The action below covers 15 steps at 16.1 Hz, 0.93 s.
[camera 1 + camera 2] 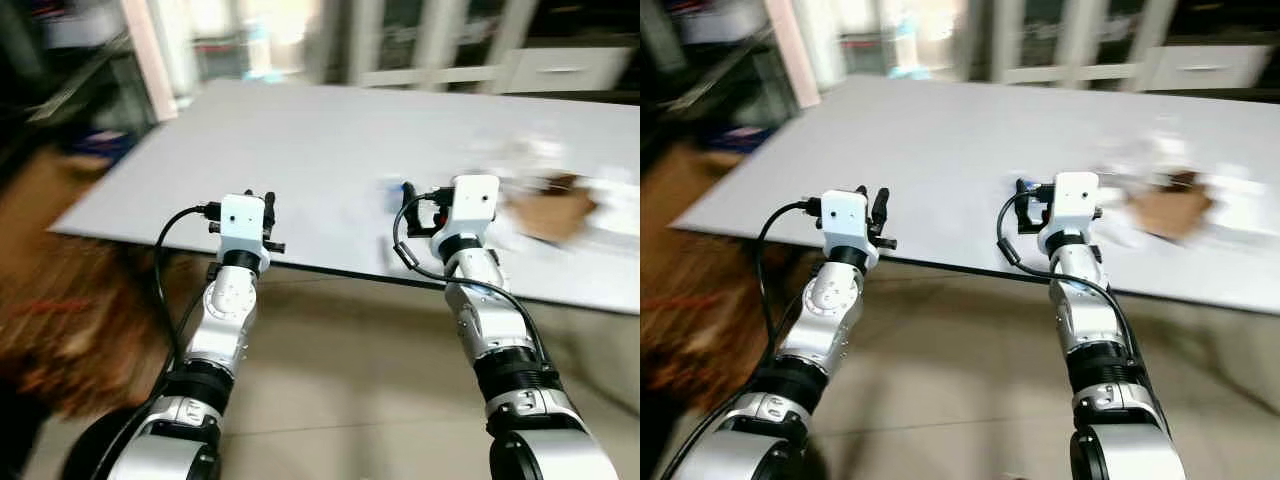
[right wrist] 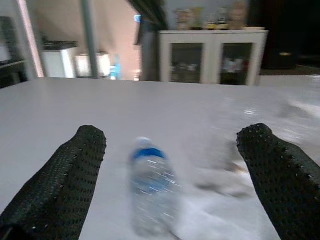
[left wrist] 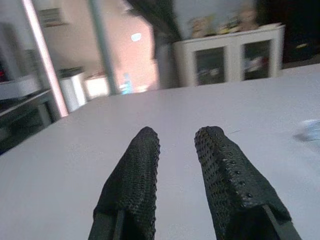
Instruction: Picking trash to rubbish bin
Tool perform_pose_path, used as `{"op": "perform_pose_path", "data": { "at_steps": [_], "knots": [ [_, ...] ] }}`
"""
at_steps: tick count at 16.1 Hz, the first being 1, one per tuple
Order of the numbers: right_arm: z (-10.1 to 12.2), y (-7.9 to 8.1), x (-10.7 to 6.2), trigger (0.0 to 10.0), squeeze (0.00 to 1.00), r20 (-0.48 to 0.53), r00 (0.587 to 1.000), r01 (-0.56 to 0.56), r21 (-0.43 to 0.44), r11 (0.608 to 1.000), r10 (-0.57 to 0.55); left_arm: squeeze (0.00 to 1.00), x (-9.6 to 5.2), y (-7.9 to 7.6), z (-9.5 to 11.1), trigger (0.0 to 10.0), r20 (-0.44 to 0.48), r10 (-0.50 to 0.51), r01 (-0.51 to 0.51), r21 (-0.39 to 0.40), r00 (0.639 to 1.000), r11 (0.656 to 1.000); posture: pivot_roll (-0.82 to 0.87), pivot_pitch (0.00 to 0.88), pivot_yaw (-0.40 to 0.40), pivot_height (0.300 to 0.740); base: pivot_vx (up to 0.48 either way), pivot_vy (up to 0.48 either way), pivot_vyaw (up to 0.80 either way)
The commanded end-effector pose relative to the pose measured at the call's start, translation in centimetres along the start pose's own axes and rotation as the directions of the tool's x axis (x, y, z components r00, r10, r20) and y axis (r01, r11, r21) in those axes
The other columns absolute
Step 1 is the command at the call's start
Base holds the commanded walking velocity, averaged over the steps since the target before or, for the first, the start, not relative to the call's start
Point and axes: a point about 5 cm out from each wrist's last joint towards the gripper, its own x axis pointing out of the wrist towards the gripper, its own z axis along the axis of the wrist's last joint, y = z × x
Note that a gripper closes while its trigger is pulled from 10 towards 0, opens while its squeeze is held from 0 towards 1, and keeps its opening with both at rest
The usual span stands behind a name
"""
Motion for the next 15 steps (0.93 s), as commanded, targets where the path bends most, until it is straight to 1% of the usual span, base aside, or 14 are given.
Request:
{"op": "perform_pose_path", "data": {
  "at_steps": [1, 8, 10, 15],
  "knots": [
    [-0.02, 0.76, 0.05, 10.0, 0.00, -0.005, 1.000, -0.018, 0.016, 1.000, 0.019, 0.00, 0.13, 0.39, 0.11, 10.0, 0.000, 0.009, -0.009, 0.005, 1.000, 1.000, -0.04, 0.006, 0.041, 0.740, 0.000, 0.000, -0.80],
    [-0.10, 0.71, 0.03, 10.0, 0.00, -0.008, 1.000, -0.017, 0.017, 1.000, 0.018, 0.00, 0.18, 0.42, 0.10, 10.0, -0.001, 0.010, -0.010, 0.007, 1.000, 1.000, -0.05, 0.010, 0.039, 0.740, 0.000, 0.000, -0.78],
    [0.01, 0.72, -0.02, 10.0, 0.00, 0.004, 1.000, -0.018, 0.013, 1.000, 0.018, 0.00, 0.14, 0.40, 0.08, 10.0, -0.002, 0.011, -0.011, 0.008, 1.000, 1.000, -0.05, 0.011, 0.039, 0.740, 0.000, 0.000, 0.00],
    [-0.09, 0.81, -0.04, 10.0, 0.00, -0.003, 1.000, -0.019, 0.006, 1.000, 0.019, 0.00, 0.17, 0.57, 0.11, 10.0, -0.002, 0.018, -0.018, 0.021, 1.000, 1.000, -0.05, 0.014, 0.040, 0.740, 0.000, 0.000, 0.00]
  ]
}}
